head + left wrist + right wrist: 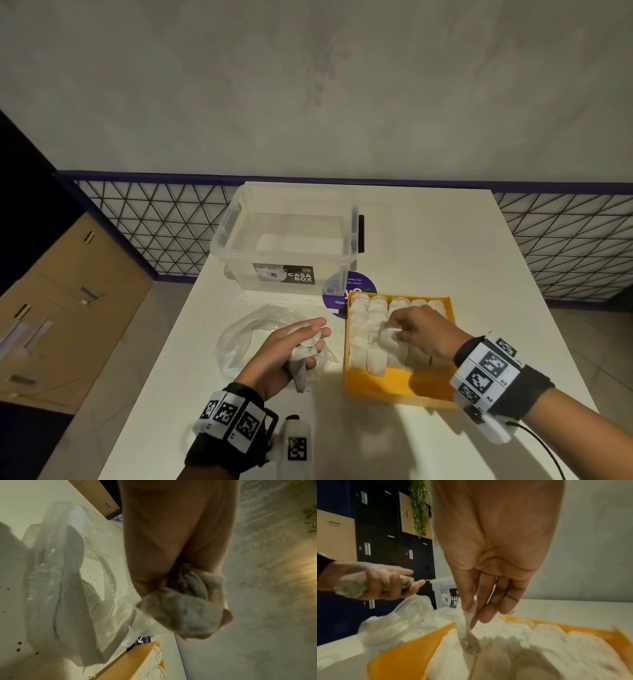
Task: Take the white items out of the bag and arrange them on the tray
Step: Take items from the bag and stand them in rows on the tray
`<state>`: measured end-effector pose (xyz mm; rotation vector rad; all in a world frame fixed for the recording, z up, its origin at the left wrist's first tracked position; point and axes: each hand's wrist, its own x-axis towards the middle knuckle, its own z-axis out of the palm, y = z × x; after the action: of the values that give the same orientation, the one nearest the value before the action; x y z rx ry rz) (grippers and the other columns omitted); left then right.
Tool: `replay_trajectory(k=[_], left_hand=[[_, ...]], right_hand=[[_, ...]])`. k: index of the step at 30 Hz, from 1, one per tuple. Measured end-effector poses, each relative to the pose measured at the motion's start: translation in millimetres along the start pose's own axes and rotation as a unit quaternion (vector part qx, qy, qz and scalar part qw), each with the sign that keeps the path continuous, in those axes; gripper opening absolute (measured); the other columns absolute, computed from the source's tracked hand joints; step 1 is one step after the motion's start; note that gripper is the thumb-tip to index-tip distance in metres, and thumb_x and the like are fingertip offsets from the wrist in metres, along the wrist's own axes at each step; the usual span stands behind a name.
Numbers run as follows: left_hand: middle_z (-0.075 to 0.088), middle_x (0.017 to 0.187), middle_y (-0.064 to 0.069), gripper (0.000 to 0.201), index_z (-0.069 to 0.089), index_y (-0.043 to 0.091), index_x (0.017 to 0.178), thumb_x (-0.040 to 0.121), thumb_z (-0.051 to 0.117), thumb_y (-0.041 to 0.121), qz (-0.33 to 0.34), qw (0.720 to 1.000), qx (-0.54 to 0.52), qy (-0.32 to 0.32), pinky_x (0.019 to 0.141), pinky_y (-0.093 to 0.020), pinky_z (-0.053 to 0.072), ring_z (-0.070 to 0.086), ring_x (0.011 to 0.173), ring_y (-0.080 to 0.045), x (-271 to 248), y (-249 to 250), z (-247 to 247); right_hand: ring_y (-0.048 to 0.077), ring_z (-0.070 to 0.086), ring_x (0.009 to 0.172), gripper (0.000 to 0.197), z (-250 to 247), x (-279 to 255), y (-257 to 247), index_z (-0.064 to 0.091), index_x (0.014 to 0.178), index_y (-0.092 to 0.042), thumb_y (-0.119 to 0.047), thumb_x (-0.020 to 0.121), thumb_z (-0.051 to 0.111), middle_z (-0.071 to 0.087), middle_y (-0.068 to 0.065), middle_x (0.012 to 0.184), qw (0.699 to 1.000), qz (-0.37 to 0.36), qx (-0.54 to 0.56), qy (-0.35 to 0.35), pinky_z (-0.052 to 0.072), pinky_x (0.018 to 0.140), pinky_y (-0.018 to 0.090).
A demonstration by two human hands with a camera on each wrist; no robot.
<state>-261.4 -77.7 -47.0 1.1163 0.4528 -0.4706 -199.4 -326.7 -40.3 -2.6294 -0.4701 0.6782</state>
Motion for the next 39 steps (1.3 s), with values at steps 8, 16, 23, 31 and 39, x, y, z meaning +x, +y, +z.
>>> replay_trajectory(k=[8, 16, 23, 31, 39], left_hand=[[0.067, 0.1, -0.014, 0.027, 0.063, 0.006, 0.115, 0.09, 0.058, 0.014, -0.014, 1.0, -0.009, -0.009, 0.05, -0.021, 0.045, 0.051, 0.067, -0.017, -3, 3, 4], [0.061, 0.074, -0.006, 0.05, 0.057, -0.001, 0.114, 0.084, 0.059, 0.038, -0.053, 0.998, 0.019, -0.031, 0.049, -0.022, 0.045, 0.053, 0.049, -0.014, -1, 3, 10], [0.07, 0.08, -0.012, 0.053, 0.047, 0.001, 0.124, 0.097, 0.039, 0.046, -0.05, 0.998, -0.021, 0.013, 0.04, -0.021, 0.041, 0.05, 0.046, -0.015, 2, 3, 20], [0.059, 0.071, -0.01, 0.046, 0.061, 0.004, 0.102, 0.096, 0.042, 0.045, -0.035, 0.999, -0.01, 0.015, 0.041, -0.02, 0.041, 0.05, 0.053, -0.012, 5, -2, 27], [0.052, 0.061, -0.007, 0.047, 0.059, 0.004, 0.098, 0.095, 0.041, 0.048, -0.022, 1.0, -0.011, 0.012, 0.039, -0.019, 0.038, 0.047, 0.048, -0.011, 9, -3, 21]], right_hand=[[0.018, 0.051, 0.087, 0.014, 36, 12, 29, 0.062, 0.098, -0.011, -0.016, 0.087, 0.056, 0.065, 0.008, 0.102, 0.998, 0.04, -0.03, -0.043, 0.036, 0.073, 0.026], [0.026, 0.052, 0.102, 0.02, 46, 17, 28, 0.059, 0.103, -0.023, -0.017, 0.086, 0.052, 0.061, 0.006, 0.108, 0.993, 0.034, -0.111, 0.013, 0.029, 0.075, 0.024], [0.017, 0.042, 0.105, 0.021, 29, 9, 5, 0.054, 0.108, -0.022, -0.024, 0.087, 0.054, 0.055, -0.003, 0.109, 0.991, -0.049, -0.078, 0.092, 0.026, 0.076, 0.022], [0.005, 0.036, 0.1, 0.026, 13, 2, -65, 0.055, 0.113, -0.027, -0.032, 0.088, 0.056, 0.052, -0.009, 0.11, 0.965, -0.214, 0.049, 0.143, 0.028, 0.083, 0.021], [0.012, 0.038, 0.11, 0.029, 9, 17, -77, 0.06, 0.114, -0.027, -0.029, 0.086, 0.06, 0.056, -0.008, 0.116, 0.97, -0.232, 0.033, 0.066, 0.022, 0.09, 0.024]])
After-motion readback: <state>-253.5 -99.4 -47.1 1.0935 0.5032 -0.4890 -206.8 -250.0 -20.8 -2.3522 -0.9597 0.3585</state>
